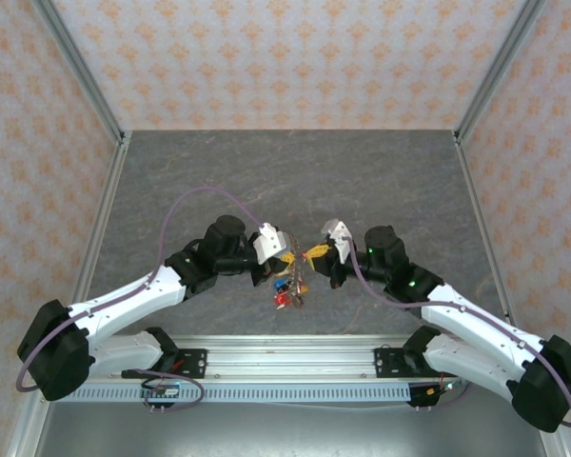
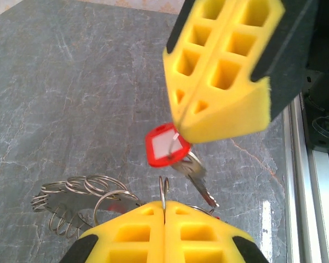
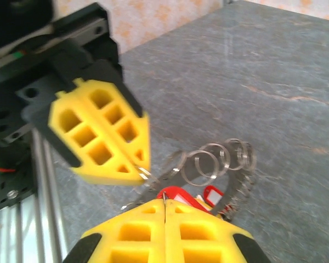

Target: Put the keys on the keyring

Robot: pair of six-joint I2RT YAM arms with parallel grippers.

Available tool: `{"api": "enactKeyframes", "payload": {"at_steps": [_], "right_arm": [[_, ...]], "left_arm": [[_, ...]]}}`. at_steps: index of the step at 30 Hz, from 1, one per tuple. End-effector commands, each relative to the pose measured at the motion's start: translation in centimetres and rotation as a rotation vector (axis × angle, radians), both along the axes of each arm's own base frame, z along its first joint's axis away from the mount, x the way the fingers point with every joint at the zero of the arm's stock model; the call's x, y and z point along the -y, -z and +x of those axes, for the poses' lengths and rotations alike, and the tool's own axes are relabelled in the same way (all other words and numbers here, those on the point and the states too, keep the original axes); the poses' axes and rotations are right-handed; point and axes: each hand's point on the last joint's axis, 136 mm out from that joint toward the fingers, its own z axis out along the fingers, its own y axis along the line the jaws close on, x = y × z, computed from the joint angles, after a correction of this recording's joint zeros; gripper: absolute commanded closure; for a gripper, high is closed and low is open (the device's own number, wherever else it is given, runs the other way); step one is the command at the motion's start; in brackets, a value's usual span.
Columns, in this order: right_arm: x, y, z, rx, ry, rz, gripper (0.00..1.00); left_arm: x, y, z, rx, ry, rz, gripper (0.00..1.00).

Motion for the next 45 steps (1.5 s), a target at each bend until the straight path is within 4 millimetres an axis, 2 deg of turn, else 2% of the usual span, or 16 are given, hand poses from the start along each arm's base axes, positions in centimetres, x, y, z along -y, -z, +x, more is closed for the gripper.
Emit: {"api": "enactKeyframes", "payload": {"at_steps": [1, 13, 16, 20, 23, 27, 36, 40, 45], "right_arm": [[-0.8, -0.9, -1.3, 0.046, -0.106, 0.037, 1.0], [-1.8, -0.8, -1.0, 0.04, -0.148, 0.031, 1.0], [-0.8, 0.8, -0.9, 0.018, -0.119, -0.074, 1.0], [1.6, 2.6, -0.6, 0.001, -0.028, -0.211, 1.0], [1.8, 2.0, -0.8, 0.022, -0.018, -0.184, 1.0], [0.2, 0.1, -1.2, 0.022, -0.076, -0.076, 1.0], [-2.4, -1.5, -0.7, 0.037, -0.167, 0.02, 1.0], [-2.6, -2.4, -0.2, 0.071, -0.147, 0.061, 1.0], [-2.5, -2.3, 0.1, 0.077, -0.128, 0.066, 1.0]], "left_arm": [[0.8, -2.5, -0.4, 0.075, 0.053, -0.07, 1.0], [0.9, -2.2, -0.3, 0.078, 0.056, -0.059, 1.0], [0.7, -2.3, 0.1, 0.091, 0.032, -0.054, 1.0], [0.4, -2.3, 0.2, 0.103, 0.021, -0.04, 1.0], [0.5, -2.2, 0.1, 0.109, 0.03, -0.043, 1.0], [0.7, -2.0, -0.1, 0.105, 0.053, -0.046, 1.0], [0.8, -2.0, 0.1, 0.118, 0.057, -0.04, 1.0], [0.9, -1.9, 0.0, 0.114, 0.063, -0.033, 1.0], [1.1, -1.8, 0.0, 0.107, 0.073, -0.035, 1.0]]}}
